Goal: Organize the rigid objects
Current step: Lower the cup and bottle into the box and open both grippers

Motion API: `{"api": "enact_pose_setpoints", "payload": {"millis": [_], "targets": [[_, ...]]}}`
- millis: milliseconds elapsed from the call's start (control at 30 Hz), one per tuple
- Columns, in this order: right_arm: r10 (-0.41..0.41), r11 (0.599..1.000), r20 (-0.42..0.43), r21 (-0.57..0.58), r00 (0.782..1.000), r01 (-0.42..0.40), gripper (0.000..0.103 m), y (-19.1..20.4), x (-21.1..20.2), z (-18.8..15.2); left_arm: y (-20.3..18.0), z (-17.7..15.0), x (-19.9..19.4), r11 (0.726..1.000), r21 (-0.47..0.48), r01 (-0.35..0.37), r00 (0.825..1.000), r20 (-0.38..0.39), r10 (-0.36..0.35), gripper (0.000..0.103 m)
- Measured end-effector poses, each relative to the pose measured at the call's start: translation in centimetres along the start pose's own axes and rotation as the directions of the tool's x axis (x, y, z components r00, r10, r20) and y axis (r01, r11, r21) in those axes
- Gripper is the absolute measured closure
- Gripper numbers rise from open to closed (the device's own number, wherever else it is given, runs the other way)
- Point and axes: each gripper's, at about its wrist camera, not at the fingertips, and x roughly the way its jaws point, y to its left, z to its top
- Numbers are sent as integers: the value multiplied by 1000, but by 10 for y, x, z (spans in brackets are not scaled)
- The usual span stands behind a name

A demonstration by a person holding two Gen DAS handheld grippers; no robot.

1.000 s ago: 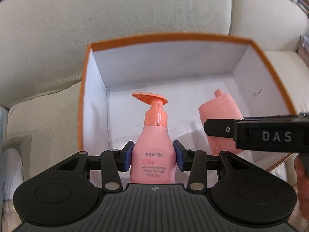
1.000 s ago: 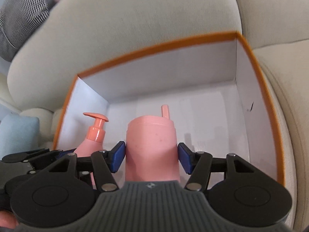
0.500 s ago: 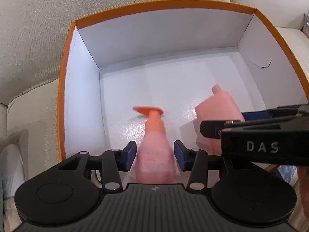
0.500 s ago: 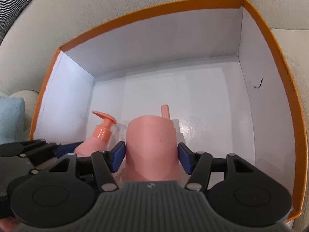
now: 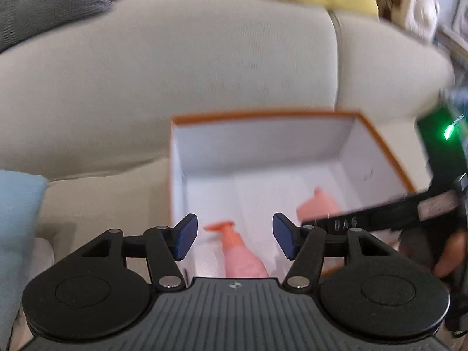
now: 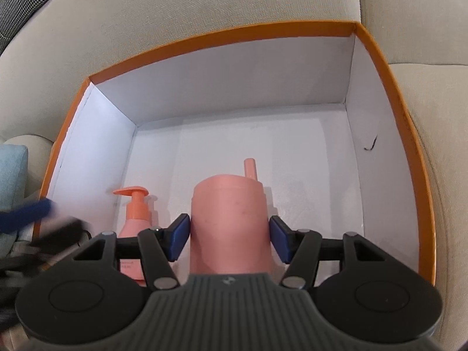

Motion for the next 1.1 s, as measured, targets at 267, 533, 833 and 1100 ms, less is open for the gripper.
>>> {"api": "enact_pose_setpoints", "payload": {"millis": [267,533,833,1100], "targets": [[-9,999,-22,-43,1000,8,42,28,11,2,65,-13,13,976,-215,-15,996,-84,-4,34],[-42,996,-51,-84,998,37,42,49,18,10,70,-24,20,960,-255,120,983,-102,-150,61],[-110,979,-128,-184,986,85,43,78,38,16,66,-27,30,946,-285,156,978,-91,-188,72],[-36,998,-197,-66,980,23,43,75,33,15,68,-28,32,933,-318,168,976,-81,-203,73]]}}
